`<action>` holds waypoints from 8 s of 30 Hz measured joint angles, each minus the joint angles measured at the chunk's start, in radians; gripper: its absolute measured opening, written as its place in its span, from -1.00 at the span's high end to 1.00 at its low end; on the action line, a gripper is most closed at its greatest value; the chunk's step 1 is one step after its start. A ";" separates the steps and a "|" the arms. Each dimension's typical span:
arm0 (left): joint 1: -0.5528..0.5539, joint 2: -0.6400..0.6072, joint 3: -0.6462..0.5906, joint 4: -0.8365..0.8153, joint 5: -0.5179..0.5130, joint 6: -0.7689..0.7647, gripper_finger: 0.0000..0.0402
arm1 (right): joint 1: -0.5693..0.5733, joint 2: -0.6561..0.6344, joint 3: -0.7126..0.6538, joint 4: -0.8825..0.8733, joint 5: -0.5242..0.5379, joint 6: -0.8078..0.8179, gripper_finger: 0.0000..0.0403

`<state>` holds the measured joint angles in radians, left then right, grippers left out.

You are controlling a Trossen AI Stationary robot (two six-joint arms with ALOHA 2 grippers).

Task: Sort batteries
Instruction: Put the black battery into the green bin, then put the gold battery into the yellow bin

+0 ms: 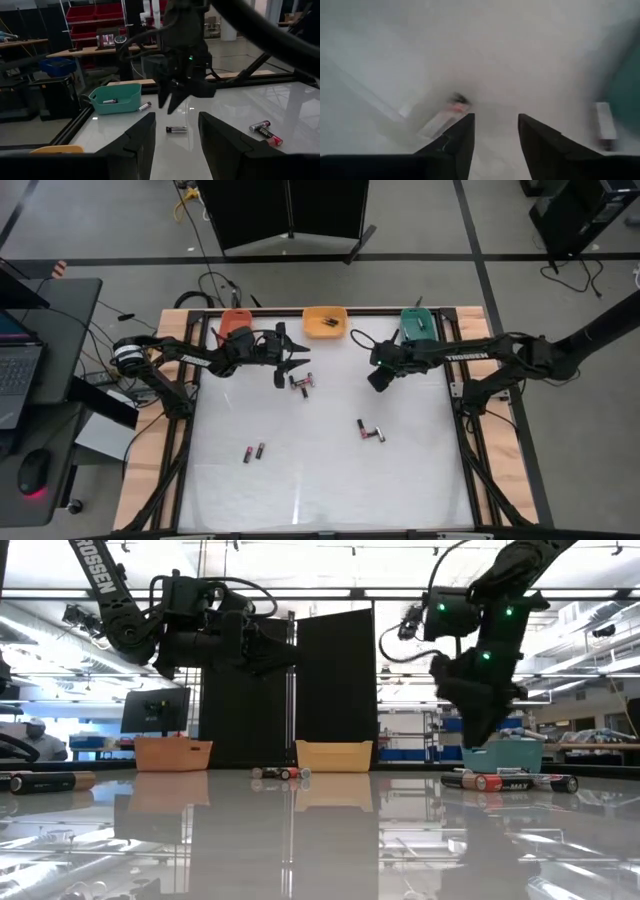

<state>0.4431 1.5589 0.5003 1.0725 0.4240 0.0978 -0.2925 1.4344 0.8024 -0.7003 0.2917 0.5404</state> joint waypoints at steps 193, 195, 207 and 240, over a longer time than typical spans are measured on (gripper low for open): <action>-0.157 0.265 0.653 -1.737 -0.457 0.919 0.18 | -0.111 -0.317 -0.142 0.303 -0.169 -0.441 0.91; -0.158 0.272 0.653 -1.742 -0.456 0.922 0.18 | -0.108 -0.317 -0.143 0.307 -0.172 -0.441 0.90; -0.173 0.297 0.657 -1.758 -0.457 0.911 0.30 | -0.100 -0.317 -0.143 0.312 -0.182 -0.446 0.90; -0.049 0.040 0.685 -1.823 -0.436 0.332 0.77 | -0.068 -0.317 -0.143 0.361 -0.183 -0.439 0.90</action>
<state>0.3943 1.5990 1.1857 -0.7507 -0.0122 0.4299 -0.3606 1.1172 0.6598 -0.3394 0.1089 0.1017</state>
